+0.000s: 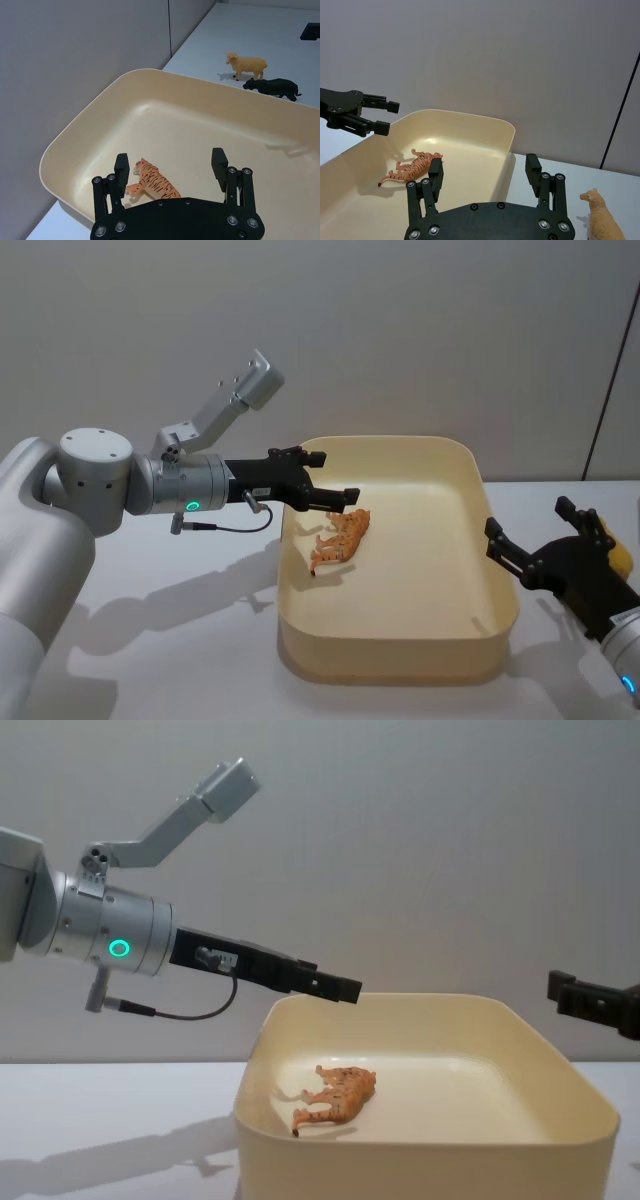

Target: Pick up the toy alternately with two hands and place it into the central storage box.

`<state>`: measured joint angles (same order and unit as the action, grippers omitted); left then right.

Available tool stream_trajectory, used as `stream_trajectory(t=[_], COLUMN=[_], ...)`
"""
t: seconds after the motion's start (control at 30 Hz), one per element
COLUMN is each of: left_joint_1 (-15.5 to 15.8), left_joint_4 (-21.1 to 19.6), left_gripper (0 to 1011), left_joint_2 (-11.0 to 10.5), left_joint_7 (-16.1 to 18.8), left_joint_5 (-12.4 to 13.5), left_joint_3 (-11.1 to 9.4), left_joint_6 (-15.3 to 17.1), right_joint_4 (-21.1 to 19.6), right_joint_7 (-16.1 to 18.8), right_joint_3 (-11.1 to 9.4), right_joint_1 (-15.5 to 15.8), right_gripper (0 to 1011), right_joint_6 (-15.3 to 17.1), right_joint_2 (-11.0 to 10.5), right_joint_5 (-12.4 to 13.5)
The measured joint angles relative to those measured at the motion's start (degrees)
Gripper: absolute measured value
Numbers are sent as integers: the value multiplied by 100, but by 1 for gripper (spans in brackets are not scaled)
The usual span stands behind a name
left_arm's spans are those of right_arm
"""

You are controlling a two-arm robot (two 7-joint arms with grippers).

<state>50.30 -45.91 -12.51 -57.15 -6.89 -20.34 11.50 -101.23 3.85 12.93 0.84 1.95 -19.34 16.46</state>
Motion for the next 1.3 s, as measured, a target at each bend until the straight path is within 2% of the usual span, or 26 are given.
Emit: stream_trajectory(t=[0.13,0.3,0.43,0.47,0.53,0.77,1.0,1.3], left_joint_1=[2,5,7,7,8,9,9,8], left_joint_4=[4,7,10,10,11,14,15,14], left_gripper=[1001,1001,1001,1001,1001,1002,1001,1001], left_joint_2=[2,3,2,2,2,3,2,2], left_joint_7=[-3,-7,-10,-10,-12,-13,-13,-13], left_joint_5=[2,3,3,3,3,2,2,2], left_joint_3=[0,0,0,0,0,0,0,0], left_joint_6=[-1,-1,-1,-1,-1,-1,-1,0], right_joint_4=[3,-5,-84,-84,-154,-288,-319,-142], right_joint_7=[17,90,163,163,217,316,363,376], right_joint_3=[-18,-115,-279,-279,-396,-655,-803,-838], right_joint_1=[0,58,227,227,374,722,933,929], right_gripper=[1001,1001,1001,1001,1001,1001,1001,1001], right_joint_6=[-7,-49,-107,-107,-143,-173,-79,241], right_joint_2=[-20,-156,-393,-393,-564,-917,-1114,-1159], right_joint_5=[1,67,235,235,394,730,955,1016])
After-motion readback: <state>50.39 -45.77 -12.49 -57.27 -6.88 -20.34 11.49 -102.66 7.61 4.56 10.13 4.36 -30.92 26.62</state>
